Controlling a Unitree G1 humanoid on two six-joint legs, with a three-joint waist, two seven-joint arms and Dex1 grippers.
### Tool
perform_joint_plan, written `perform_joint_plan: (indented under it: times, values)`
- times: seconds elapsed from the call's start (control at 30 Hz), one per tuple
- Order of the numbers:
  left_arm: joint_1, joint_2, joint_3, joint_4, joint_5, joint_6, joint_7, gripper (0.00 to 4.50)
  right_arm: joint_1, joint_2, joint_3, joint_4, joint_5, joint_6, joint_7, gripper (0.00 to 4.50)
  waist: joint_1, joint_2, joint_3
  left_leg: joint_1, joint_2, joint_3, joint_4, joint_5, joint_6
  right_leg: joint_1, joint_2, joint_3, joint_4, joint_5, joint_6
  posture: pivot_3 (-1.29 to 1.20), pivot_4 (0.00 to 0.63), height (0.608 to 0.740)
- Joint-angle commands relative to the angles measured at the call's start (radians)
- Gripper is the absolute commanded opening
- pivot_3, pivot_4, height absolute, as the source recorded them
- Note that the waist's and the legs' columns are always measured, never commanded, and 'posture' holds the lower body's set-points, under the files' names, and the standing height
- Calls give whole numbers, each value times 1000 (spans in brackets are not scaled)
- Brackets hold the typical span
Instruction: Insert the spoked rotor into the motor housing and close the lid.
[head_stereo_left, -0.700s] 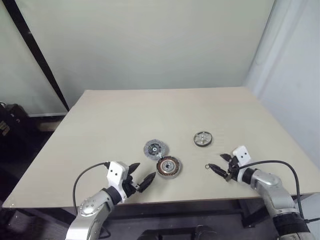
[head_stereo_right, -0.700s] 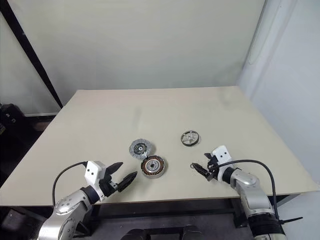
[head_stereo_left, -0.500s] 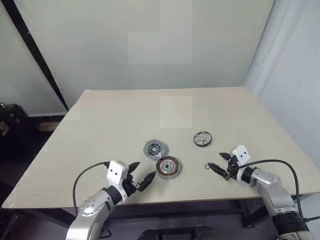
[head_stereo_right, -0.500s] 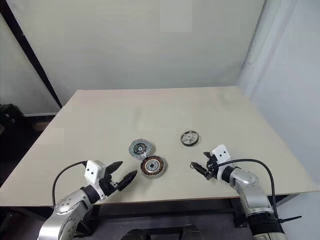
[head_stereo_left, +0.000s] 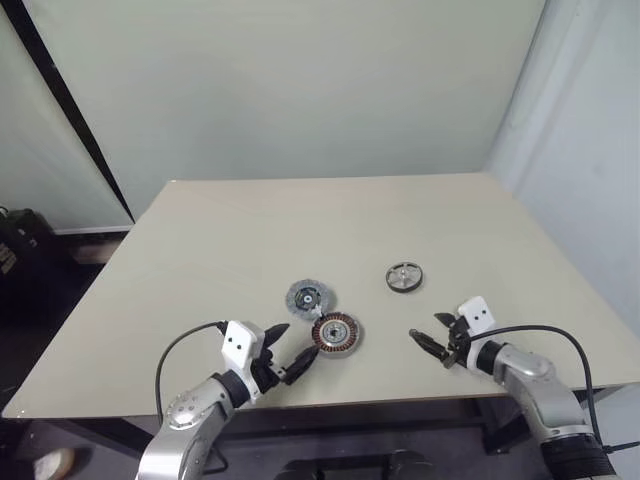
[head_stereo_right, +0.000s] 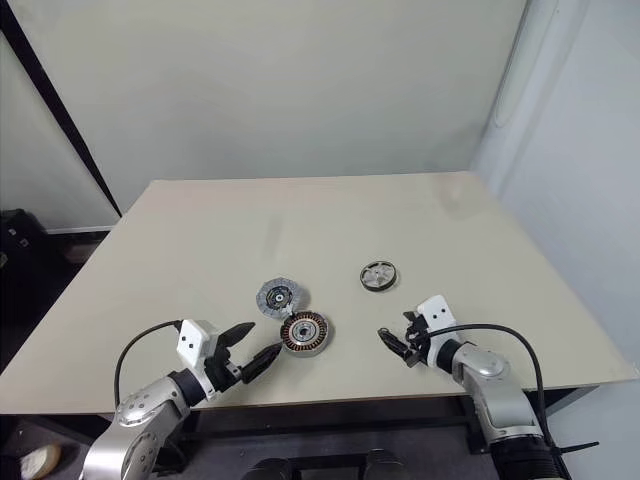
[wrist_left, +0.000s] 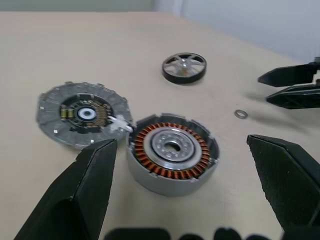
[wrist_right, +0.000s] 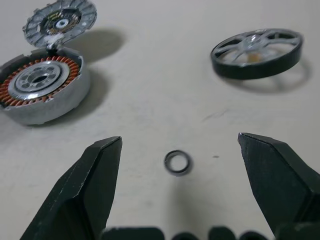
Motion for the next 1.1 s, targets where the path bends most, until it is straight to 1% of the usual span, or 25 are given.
perform_joint_plan:
  times: [0.03,0.13,0.23,0.6,0.8,0.9,1.03,1.07,1.1]
  values:
    - [18,-11,-23,-19,-17,-32,-25,4446,-10,14,15,-32,-16,14,-32,4045,0,0,0,0,0,0,0,0,0,0,0,0,0,0,0,0,0,740]
    - [33,-13,-25,-30,-38,-21,-44,4446,-16,25,31,-30,-28,30,-52,4045,1,0,0,0,0,0,0,0,0,0,0,0,0,0,0,0,0,740]
    - [29,10,-39,-8,-12,-33,-70,4446,-28,36,46,-4,-46,39,-71,4045,0,0,0,0,0,-1,0,0,0,-1,0,0,0,0,0,0,0,740]
    - [10,18,-37,-16,-15,-12,-68,4446,-73,84,94,118,-96,8,-116,4045,0,0,0,0,0,0,0,0,0,-1,0,0,0,0,0,0,0,740]
    - [11,28,-31,-26,-18,-8,-67,4446,-94,105,90,168,-110,0,-145,4045,0,0,0,0,0,0,0,0,0,0,0,0,0,0,0,0,0,740]
    - [12,30,-29,-30,-18,-6,-65,4500,-95,108,89,173,-115,3,-148,3440,0,0,0,0,1,1,1,0,0,-1,0,0,0,0,0,0,0,740]
    - [15,32,-30,-36,-18,-5,-62,4500,-90,105,85,168,-114,14,-153,2033,0,0,0,0,1,1,1,0,0,-1,0,0,0,0,0,0,0,740]
    - [16,33,-29,-36,-18,-4,-62,4500,-88,104,83,165,-113,16,-153,1757,0,0,0,0,1,1,0,0,0,-1,0,0,0,0,0,0,0,740]
    - [16,33,-29,-36,-18,-4,-62,4500,-87,104,82,163,-113,17,-153,1362,0,0,0,0,1,1,0,0,0,-1,0,0,0,0,0,0,0,740]
